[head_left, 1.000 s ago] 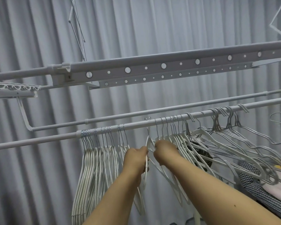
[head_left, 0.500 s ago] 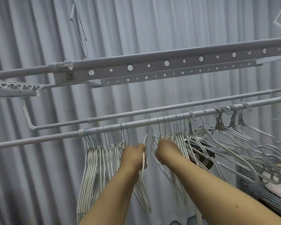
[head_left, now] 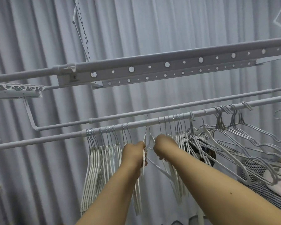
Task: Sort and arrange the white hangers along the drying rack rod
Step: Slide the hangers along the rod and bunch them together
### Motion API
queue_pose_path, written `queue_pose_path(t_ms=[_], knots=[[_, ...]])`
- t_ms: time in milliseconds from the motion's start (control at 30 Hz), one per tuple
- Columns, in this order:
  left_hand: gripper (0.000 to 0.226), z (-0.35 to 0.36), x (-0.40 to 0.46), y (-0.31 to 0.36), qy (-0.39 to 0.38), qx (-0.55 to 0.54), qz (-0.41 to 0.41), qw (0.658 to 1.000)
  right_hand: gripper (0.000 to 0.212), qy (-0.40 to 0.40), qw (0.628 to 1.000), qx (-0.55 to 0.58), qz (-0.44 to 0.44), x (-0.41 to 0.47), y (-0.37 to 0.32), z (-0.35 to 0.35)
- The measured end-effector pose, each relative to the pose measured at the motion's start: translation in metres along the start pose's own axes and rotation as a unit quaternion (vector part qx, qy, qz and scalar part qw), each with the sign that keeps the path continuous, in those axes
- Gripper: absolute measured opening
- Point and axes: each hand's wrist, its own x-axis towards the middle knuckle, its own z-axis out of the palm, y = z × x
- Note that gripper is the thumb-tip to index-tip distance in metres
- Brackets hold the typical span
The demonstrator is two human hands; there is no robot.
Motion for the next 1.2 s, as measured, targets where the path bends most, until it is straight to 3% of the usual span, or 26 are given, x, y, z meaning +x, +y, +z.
queue_pose_path(t_ms=[67,400,767,967,1100,1200], knots=[[0.018,-0.001,-0.006,0.001,-0.014,-0.010,-0.006,1.000,0.007,0.007,1.000,0.010,0.002,0.002,-0.001,-0.002],[0.022,-0.007,-0.010,-0.005,-0.002,-0.013,-0.017,1.000,0.006,0.008,0.999,0.051,0.015,-0.003,0.004,-0.002],[0.027,-0.009,-0.012,-0.013,0.015,-0.017,-0.004,1.000,0.024,0.050,0.999,-0.001,-0.020,-0.026,0.019,0.023],[0.020,-0.002,0.018,-0.004,0.007,-0.019,-0.047,0.999,0.036,0.042,0.993,-0.108,0.003,-0.027,0.020,0.018],[0.020,-0.005,0.025,-0.014,0.003,-0.025,-0.084,0.996,0.044,0.136,0.974,-0.177,-0.035,-0.037,0.017,0.014],[0.016,-0.008,0.009,-0.026,0.009,-0.040,-0.102,0.994,0.033,0.211,0.966,-0.076,-0.128,-0.044,0.010,0.020]])
